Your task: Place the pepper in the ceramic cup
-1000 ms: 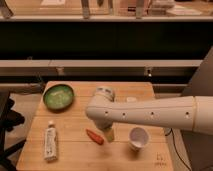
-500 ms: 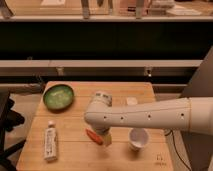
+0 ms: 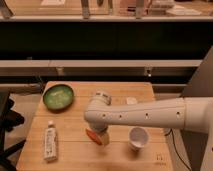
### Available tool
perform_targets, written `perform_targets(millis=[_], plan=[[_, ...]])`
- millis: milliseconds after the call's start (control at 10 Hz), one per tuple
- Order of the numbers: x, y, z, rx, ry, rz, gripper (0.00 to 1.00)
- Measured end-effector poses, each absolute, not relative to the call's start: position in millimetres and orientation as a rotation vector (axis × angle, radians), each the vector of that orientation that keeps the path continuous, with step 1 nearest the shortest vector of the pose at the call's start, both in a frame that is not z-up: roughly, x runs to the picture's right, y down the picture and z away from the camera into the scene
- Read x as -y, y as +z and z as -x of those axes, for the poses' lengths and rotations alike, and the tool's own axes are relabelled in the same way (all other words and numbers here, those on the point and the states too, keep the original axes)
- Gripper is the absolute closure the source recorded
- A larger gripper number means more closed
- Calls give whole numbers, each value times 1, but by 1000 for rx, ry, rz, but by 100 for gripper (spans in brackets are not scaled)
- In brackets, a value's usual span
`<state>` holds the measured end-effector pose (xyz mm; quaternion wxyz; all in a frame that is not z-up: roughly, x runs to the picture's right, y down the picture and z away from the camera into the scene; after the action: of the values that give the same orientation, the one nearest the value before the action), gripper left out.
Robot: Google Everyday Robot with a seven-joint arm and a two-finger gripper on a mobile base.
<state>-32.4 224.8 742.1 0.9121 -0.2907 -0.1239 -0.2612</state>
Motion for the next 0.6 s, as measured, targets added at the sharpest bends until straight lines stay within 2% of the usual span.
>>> perform_targets(millis=[600], plan=[[-228, 746, 42, 296, -565, 605, 20]])
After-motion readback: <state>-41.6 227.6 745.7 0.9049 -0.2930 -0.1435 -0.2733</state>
